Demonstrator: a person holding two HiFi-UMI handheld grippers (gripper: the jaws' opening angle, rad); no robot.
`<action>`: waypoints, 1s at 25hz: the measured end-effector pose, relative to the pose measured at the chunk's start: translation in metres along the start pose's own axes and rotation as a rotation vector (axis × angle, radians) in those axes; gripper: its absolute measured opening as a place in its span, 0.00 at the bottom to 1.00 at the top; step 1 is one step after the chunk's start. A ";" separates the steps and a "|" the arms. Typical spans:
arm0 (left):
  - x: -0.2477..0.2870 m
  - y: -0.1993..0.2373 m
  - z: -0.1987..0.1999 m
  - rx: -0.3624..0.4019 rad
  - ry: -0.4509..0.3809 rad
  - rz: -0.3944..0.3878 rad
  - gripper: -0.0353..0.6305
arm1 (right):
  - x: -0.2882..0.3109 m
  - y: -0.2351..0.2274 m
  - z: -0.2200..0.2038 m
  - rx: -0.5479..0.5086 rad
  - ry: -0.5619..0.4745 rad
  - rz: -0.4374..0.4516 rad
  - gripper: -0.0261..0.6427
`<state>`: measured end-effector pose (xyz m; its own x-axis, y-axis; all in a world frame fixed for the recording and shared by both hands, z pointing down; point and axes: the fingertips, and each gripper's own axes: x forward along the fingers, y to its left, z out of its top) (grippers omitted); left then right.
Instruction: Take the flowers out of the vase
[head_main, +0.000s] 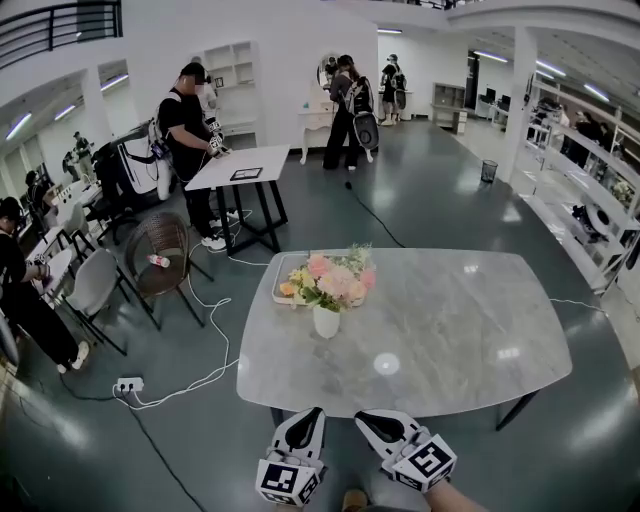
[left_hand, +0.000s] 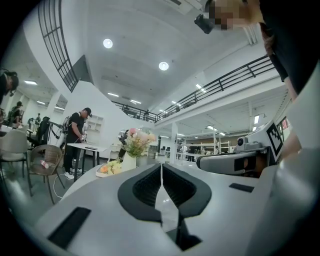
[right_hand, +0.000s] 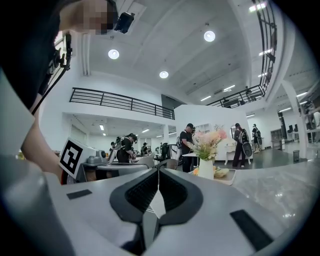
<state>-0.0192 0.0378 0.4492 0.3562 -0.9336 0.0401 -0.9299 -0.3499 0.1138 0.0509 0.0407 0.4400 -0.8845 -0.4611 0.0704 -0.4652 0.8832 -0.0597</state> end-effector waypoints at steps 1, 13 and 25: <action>0.005 0.002 -0.001 0.000 0.002 -0.003 0.09 | 0.003 -0.004 0.000 0.001 0.002 -0.002 0.08; 0.029 0.011 -0.019 -0.022 0.020 -0.002 0.09 | 0.013 -0.022 -0.014 0.012 0.031 0.012 0.08; 0.058 0.010 -0.028 -0.029 0.033 -0.065 0.09 | 0.015 -0.050 -0.031 0.052 0.071 -0.067 0.08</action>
<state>-0.0054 -0.0174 0.4807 0.4189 -0.9058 0.0643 -0.9018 -0.4067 0.1462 0.0622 -0.0079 0.4750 -0.8478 -0.5098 0.1460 -0.5256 0.8444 -0.1039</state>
